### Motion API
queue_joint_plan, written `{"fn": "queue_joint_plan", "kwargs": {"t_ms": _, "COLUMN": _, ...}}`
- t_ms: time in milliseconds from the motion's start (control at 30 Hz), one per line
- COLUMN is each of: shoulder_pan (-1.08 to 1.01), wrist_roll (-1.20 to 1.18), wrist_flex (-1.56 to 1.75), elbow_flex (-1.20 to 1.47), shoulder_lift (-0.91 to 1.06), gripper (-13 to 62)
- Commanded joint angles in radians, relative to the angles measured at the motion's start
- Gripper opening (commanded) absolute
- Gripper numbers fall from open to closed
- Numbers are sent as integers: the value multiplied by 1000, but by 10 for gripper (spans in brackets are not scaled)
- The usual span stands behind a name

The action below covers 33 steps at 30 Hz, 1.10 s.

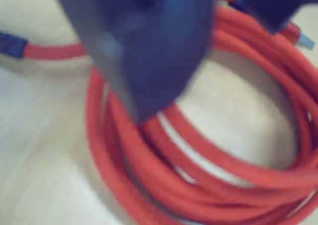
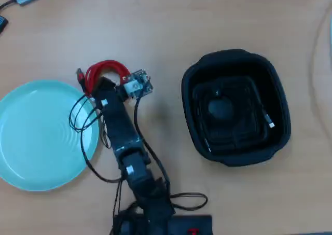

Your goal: Put a black charging cable in a black bowl and put a red charging cable in a green bowl

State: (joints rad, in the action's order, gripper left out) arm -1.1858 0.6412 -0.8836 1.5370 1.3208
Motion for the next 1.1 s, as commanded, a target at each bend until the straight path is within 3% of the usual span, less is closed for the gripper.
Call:
{"fn": "queue_joint_plan", "kwargs": {"t_ms": 0, "shoulder_pan": 11, "wrist_roll": -49, "wrist_flex": -101, "elbow_flex": -147, "shoulder_lift": -67, "gripper": 265}}
{"fn": "queue_joint_plan", "kwargs": {"t_ms": 300, "shoulder_pan": -28, "wrist_roll": -144, "wrist_flex": -276, "elbow_flex": -213, "shoulder_lift": -120, "gripper": 266}}
{"fn": "queue_joint_plan", "kwargs": {"t_ms": 600, "shoulder_pan": -55, "wrist_roll": -219, "wrist_flex": -354, "elbow_flex": -179, "shoulder_lift": 49, "gripper": 266}}
{"fn": "queue_joint_plan", "kwargs": {"t_ms": 833, "shoulder_pan": -57, "wrist_roll": -219, "wrist_flex": -359, "elbow_flex": -187, "shoulder_lift": 44, "gripper": 265}}
{"fn": "queue_joint_plan", "kwargs": {"t_ms": 1067, "shoulder_pan": -25, "wrist_roll": -227, "wrist_flex": -399, "elbow_flex": -339, "shoulder_lift": -184, "gripper": 265}}
